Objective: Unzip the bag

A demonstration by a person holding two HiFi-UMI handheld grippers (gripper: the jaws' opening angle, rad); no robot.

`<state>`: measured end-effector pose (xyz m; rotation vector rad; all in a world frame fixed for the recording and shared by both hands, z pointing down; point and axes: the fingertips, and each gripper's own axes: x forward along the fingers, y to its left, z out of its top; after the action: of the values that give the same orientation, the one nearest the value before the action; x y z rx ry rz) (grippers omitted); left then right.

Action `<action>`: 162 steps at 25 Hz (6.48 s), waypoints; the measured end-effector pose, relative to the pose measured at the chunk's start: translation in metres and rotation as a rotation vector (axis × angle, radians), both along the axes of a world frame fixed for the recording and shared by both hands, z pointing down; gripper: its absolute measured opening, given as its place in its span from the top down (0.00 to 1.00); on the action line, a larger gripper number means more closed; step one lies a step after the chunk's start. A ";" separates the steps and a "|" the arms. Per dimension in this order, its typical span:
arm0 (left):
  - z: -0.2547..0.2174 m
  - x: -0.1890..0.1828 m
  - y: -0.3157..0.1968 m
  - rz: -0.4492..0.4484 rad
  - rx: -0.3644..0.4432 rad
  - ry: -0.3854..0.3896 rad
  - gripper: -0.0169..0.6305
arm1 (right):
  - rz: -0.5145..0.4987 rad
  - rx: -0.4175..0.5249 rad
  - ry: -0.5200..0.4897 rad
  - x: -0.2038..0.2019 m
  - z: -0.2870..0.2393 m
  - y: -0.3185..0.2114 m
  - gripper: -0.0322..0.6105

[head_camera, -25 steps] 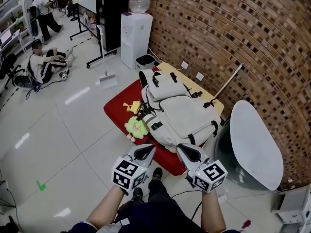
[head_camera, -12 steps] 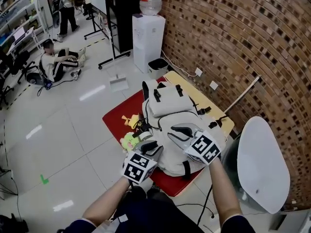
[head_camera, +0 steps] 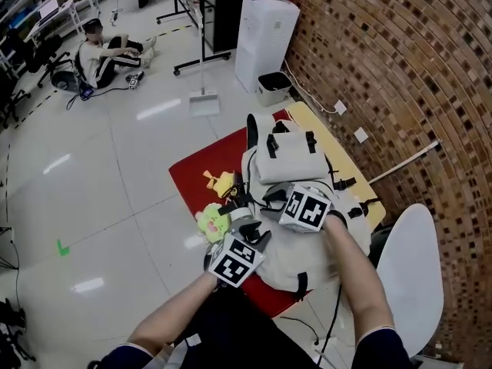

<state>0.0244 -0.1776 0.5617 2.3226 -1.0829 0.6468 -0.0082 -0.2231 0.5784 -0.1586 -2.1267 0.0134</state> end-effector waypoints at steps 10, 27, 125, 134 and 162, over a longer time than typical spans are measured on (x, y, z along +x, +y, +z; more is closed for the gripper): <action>0.010 0.000 -0.007 0.007 -0.039 0.072 0.79 | -0.081 -0.093 0.220 0.007 0.031 0.010 0.91; -0.010 -0.004 -0.049 -0.176 -0.165 0.130 0.73 | 0.023 -0.383 -0.198 -0.004 -0.013 -0.025 0.93; 0.034 -0.025 -0.111 -0.142 -0.105 -0.261 0.91 | 1.322 -0.374 -0.356 0.229 0.021 -0.141 0.84; -0.058 -0.028 -0.106 -0.303 0.182 -0.136 0.90 | 1.205 -0.103 -0.636 0.240 -0.069 -0.144 0.92; -0.153 -0.014 0.011 -0.084 0.393 0.182 0.97 | 1.026 0.230 -0.866 0.086 -0.185 0.060 0.94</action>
<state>0.0104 -0.1663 0.4083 2.5819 -1.3054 0.1956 0.0781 -0.1627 0.3936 1.2722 -2.7833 0.3539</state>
